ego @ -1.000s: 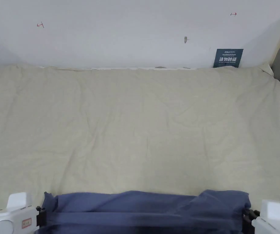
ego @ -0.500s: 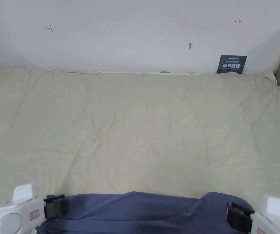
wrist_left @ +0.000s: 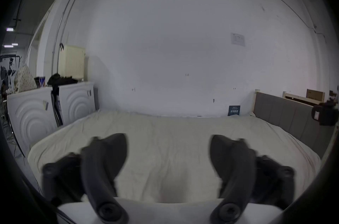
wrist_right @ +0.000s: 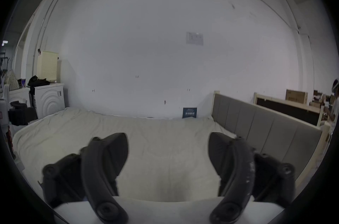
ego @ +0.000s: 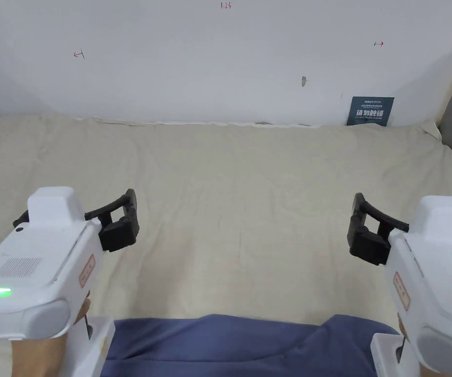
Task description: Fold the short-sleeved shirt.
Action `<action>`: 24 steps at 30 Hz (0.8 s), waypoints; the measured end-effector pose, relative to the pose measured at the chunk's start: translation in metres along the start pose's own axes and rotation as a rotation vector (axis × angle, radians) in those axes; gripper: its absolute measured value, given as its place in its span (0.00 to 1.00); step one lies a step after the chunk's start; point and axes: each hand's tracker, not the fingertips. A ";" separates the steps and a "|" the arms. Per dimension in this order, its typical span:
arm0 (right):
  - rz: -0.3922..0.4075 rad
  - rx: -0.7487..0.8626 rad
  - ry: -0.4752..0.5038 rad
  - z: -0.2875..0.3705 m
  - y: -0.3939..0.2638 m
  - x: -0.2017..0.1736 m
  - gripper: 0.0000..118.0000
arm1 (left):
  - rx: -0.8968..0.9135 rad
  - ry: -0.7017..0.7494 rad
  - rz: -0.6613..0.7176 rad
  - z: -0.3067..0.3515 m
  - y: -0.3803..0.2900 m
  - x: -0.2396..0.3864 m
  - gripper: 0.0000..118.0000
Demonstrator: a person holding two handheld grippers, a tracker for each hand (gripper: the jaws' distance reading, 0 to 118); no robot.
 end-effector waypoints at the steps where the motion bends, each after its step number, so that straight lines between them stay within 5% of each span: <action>1: 0.011 0.004 0.002 0.002 0.002 -0.003 0.71 | 0.006 0.003 -0.010 0.002 0.000 0.004 0.66; 2: 0.018 0.012 0.005 0.003 0.003 -0.004 0.60 | 0.006 -0.002 -0.012 0.003 0.000 0.007 0.45; 3: 0.016 0.017 0.009 0.004 0.003 -0.005 0.32 | 0.011 -0.010 -0.023 0.002 -0.001 0.009 0.12; 4: 0.019 0.023 0.011 0.004 0.003 -0.006 0.07 | 0.008 -0.011 -0.025 0.002 -0.002 0.011 0.01; 5: 0.024 0.024 0.013 0.006 0.002 -0.007 0.02 | 0.007 -0.004 -0.024 0.004 -0.004 0.011 0.00; 14: 0.037 0.013 0.018 0.003 -0.003 -0.012 0.01 | -0.081 -0.052 0.026 -0.005 -0.012 -0.005 0.00; 24: 0.058 -0.043 0.037 -0.008 -0.015 -0.019 0.01 | -0.521 -0.299 0.419 -0.046 -0.059 -0.099 0.00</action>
